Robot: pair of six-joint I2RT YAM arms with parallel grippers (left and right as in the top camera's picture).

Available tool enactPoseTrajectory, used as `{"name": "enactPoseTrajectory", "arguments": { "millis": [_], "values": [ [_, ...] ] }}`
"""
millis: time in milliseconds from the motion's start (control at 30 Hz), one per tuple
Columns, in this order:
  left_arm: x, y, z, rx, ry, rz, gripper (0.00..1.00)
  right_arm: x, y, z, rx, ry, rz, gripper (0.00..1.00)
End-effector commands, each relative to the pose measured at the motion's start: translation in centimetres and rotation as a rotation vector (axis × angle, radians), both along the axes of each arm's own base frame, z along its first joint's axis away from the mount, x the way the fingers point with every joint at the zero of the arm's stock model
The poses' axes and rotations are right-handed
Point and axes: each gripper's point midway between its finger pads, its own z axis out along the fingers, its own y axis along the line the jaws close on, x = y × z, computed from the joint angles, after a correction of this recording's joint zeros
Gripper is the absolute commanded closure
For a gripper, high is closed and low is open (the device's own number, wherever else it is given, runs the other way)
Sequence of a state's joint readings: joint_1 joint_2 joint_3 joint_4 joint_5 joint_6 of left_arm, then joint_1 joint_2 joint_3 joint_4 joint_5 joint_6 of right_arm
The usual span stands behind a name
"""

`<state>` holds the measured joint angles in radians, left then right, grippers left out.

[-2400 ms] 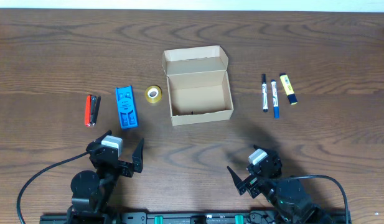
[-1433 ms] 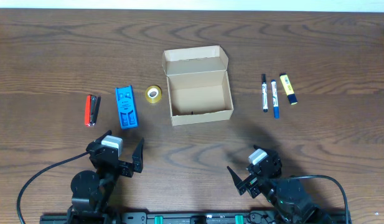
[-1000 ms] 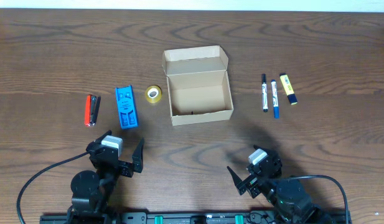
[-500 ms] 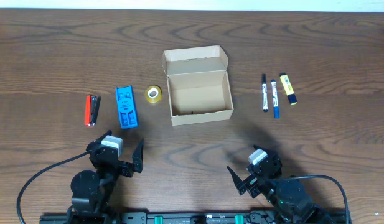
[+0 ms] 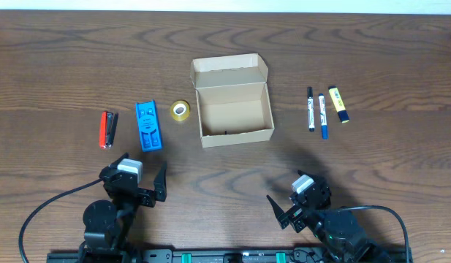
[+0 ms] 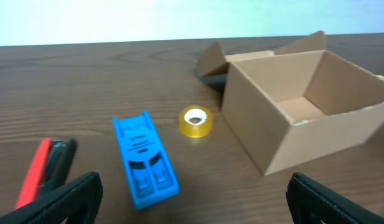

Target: Pack container

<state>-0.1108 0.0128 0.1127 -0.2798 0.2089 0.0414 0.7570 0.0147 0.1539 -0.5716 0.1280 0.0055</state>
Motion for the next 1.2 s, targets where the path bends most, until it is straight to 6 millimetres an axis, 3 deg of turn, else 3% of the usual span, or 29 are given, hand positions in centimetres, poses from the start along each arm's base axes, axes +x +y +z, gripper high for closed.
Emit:
{"name": "enactPoseTrajectory", "arguments": {
  "millis": [0,167,300,567,867,1033,1167],
  "values": [
    [0.3,1.4,-1.0,0.026,0.011,0.074,0.05,-0.2,0.2,0.0,-0.007,-0.012,0.018,0.01],
    [-0.1,-0.2,-1.0,-0.043,0.032,-0.005,0.05,-0.2,0.2,0.0,-0.007,-0.012,0.018,0.01],
    [-0.5,-0.3,-1.0,-0.087,0.078,0.005,0.05,-0.2,0.2,0.0,-0.007,-0.012,0.018,0.01],
    [-1.6,2.9,2.2,0.008,0.24,0.178,0.04,-0.2,0.2,0.0,-0.007,-0.012,0.018,0.01],
    [2.4,4.5,5.9,0.044,0.386,0.302,0.05,-0.2,0.2,0.0,-0.007,-0.012,0.018,0.01],
    [4.8,4.7,5.4,0.102,0.541,0.33,0.05,-0.2,0.2,0.0,-0.007,-0.012,0.018,0.01],
    [6.8,3.6,4.2,0.099,0.644,0.283,0.04,-0.2,0.2,0.0,-0.007,-0.012,0.018,0.01]
  ]
}}
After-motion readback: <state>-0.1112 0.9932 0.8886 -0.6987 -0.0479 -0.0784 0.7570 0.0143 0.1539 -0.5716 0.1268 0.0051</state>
